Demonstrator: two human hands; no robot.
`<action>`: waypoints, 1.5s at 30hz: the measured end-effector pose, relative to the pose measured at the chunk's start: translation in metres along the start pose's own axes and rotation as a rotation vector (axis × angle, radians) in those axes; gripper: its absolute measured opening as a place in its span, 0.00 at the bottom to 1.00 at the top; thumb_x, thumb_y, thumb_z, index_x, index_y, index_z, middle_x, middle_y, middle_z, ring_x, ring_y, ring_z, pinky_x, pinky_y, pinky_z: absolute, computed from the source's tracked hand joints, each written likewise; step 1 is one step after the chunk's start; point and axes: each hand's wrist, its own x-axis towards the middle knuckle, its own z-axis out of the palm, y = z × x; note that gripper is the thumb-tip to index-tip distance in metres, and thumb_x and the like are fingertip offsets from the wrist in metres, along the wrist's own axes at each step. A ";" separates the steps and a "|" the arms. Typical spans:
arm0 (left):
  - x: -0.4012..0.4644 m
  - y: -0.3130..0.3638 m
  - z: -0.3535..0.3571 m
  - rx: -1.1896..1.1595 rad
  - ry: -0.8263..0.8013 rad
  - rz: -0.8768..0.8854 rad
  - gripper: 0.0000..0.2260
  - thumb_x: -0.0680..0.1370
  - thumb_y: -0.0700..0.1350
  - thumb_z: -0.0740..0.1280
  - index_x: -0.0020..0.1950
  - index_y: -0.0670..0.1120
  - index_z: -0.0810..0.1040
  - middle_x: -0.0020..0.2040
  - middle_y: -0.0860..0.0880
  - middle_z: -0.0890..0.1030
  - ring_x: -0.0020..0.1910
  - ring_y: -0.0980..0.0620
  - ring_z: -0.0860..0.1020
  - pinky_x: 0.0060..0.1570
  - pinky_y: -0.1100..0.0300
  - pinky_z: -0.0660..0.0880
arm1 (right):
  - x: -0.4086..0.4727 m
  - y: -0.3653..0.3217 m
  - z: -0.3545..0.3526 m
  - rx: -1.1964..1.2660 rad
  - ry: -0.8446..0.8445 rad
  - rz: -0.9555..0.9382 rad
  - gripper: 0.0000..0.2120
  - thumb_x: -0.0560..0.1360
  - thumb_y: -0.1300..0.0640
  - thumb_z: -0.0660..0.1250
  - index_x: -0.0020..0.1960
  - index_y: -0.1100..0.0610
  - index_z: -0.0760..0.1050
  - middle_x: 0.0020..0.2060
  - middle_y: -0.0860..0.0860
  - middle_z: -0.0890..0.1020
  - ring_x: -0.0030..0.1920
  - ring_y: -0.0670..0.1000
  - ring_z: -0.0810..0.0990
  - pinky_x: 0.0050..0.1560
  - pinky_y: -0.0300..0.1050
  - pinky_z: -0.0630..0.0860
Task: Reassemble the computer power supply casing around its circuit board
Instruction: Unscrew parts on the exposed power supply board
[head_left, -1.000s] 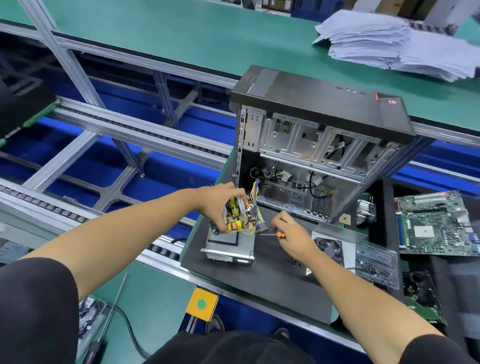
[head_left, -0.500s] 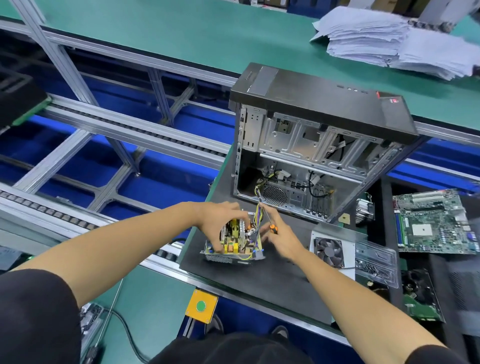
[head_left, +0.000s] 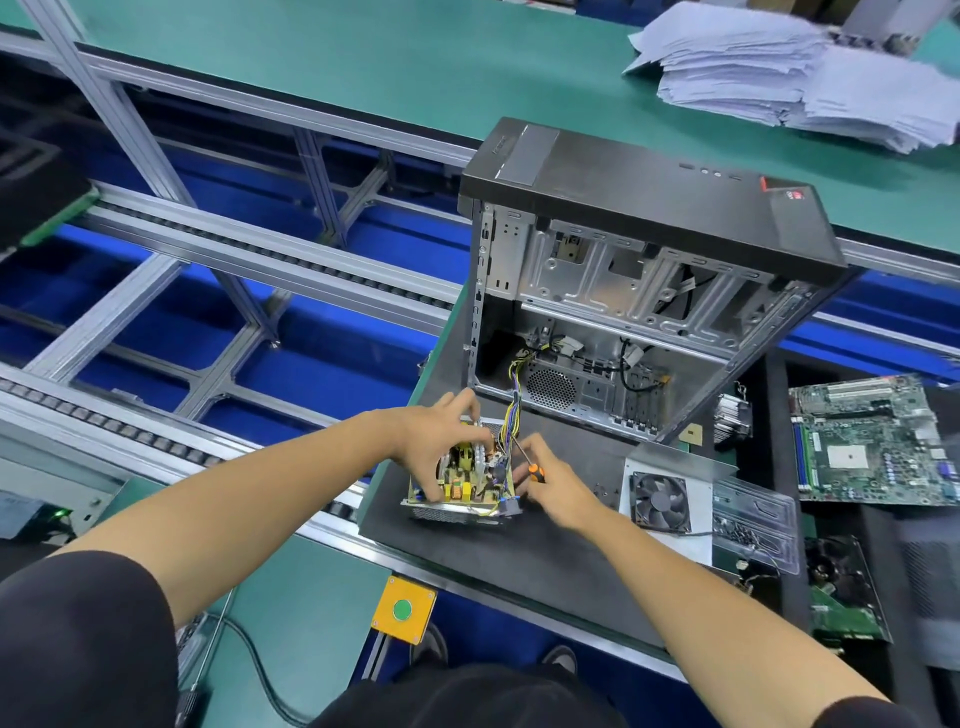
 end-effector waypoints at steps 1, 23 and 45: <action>0.001 0.001 -0.002 0.022 0.002 0.004 0.42 0.57 0.60 0.79 0.68 0.60 0.66 0.64 0.51 0.56 0.60 0.52 0.60 0.40 0.56 0.75 | -0.001 0.000 0.002 -0.014 -0.022 -0.006 0.24 0.73 0.69 0.56 0.60 0.44 0.64 0.46 0.53 0.81 0.42 0.56 0.78 0.46 0.54 0.76; 0.010 -0.007 0.025 0.312 0.074 -0.015 0.38 0.64 0.54 0.81 0.70 0.54 0.66 0.68 0.45 0.60 0.64 0.45 0.61 0.29 0.57 0.72 | -0.003 0.002 0.001 -0.342 -0.182 -0.078 0.36 0.69 0.61 0.58 0.67 0.26 0.61 0.37 0.48 0.82 0.33 0.47 0.80 0.40 0.50 0.80; 0.004 -0.018 0.048 0.295 0.165 -0.015 0.41 0.70 0.42 0.78 0.78 0.54 0.61 0.74 0.44 0.59 0.71 0.43 0.61 0.55 0.51 0.79 | 0.036 -0.007 -0.020 -0.135 0.248 -0.024 0.39 0.74 0.72 0.58 0.72 0.34 0.62 0.61 0.49 0.70 0.58 0.48 0.74 0.56 0.44 0.72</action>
